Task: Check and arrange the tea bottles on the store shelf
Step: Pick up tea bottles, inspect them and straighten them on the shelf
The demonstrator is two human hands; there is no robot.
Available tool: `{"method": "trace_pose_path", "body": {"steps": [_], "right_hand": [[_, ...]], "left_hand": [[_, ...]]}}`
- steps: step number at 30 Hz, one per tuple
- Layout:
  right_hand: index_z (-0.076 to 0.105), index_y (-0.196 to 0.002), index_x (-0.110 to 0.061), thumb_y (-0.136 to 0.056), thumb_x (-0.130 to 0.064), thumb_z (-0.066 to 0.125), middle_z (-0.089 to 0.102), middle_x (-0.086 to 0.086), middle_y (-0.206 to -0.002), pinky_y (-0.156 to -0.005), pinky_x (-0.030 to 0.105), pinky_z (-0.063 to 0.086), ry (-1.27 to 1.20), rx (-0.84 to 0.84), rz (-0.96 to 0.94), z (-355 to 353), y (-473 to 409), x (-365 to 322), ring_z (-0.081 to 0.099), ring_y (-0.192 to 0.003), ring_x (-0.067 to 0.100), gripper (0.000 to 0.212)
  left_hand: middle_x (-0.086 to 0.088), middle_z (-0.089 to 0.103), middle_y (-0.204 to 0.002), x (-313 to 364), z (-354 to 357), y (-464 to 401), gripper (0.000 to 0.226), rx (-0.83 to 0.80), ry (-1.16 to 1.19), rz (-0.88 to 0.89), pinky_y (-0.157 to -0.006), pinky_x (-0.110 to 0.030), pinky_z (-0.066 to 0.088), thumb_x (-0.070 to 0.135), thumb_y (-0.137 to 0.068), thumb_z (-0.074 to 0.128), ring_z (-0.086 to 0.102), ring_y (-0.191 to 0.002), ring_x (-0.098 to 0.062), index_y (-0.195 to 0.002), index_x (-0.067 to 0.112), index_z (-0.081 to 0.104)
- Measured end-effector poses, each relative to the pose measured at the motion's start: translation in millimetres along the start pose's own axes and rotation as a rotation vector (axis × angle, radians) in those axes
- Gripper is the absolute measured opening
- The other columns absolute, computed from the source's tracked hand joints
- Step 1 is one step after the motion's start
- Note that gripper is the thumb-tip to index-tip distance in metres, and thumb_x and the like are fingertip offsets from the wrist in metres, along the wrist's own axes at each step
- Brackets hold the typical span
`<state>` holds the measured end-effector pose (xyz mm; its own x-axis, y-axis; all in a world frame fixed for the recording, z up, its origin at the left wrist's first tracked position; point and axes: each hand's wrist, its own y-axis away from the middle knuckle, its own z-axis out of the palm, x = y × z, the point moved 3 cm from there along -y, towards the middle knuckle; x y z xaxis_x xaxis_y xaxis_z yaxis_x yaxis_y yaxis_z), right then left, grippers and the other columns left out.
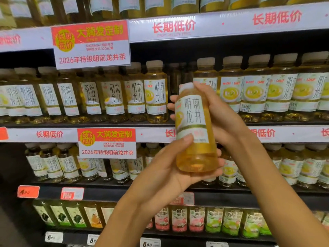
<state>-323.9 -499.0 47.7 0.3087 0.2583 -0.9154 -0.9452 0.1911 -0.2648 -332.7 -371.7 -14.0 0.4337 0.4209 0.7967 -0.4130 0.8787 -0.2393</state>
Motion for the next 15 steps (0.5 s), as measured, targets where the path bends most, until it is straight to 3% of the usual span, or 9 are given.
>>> {"method": "trace_pose_path", "body": {"steps": [3,6,9,12,15], "right_hand": [[0.056,-0.122,-0.014,-0.089,-0.040,0.052,0.069,0.010,-0.114,-0.092,0.042,0.053,0.167,-0.058,-0.123,2.1,2.7,-6.5,0.066,-0.107,0.024,0.042],[0.054,-0.121,-0.026,-0.092,-0.039,0.052,0.071,-0.005,-0.107,-0.079,0.027,0.057,0.375,-0.078,-0.239,0.5,9.9,-10.9,0.067,-0.101,0.013,0.032],[0.043,-0.128,-0.033,-0.081,-0.039,0.062,0.067,-0.020,-0.102,-0.073,0.013,0.051,0.556,-0.061,-0.366,0.8,17.6,-17.8,0.064,-0.098,-0.002,0.051],[0.037,-0.136,-0.028,-0.080,-0.027,0.067,0.061,-0.013,-0.114,-0.081,0.016,0.051,0.601,-0.069,-0.479,0.7,20.8,-25.7,0.061,-0.106,0.000,0.064],[0.035,-0.140,-0.019,-0.081,-0.016,0.070,0.050,0.001,-0.133,-0.093,0.023,0.049,0.643,-0.072,-0.614,4.9,21.5,-33.1,0.054,-0.119,0.008,0.069]], "left_hand": [[-0.013,0.067,-0.118,-2.5,-13.0,-3.8,0.049,0.090,-0.307,0.052,-0.088,-0.034,0.055,0.028,-0.081,0.072,0.065,-0.108,-0.027,-0.127,0.018,0.057],[0.007,0.066,-0.123,3.2,-17.0,-5.8,0.058,0.192,-0.595,0.130,-0.097,-0.031,0.049,0.035,-0.080,0.070,0.060,-0.117,-0.010,-0.133,0.028,0.048],[0.012,0.067,-0.118,7.3,-23.2,-15.0,0.061,0.257,-0.749,0.266,-0.086,-0.021,0.051,0.031,-0.077,0.070,0.061,-0.110,-0.002,-0.133,0.027,0.047],[0.004,0.063,-0.122,15.9,-29.9,-27.8,0.063,0.306,-0.884,0.411,-0.089,-0.020,0.051,0.018,-0.081,0.070,0.060,-0.112,-0.005,-0.138,0.021,0.042],[0.002,0.050,-0.130,25.2,-34.9,-42.7,0.066,0.451,-1.105,0.547,-0.101,-0.026,0.045,0.020,-0.080,0.074,0.049,-0.122,-0.009,-0.138,0.023,0.043]]}}
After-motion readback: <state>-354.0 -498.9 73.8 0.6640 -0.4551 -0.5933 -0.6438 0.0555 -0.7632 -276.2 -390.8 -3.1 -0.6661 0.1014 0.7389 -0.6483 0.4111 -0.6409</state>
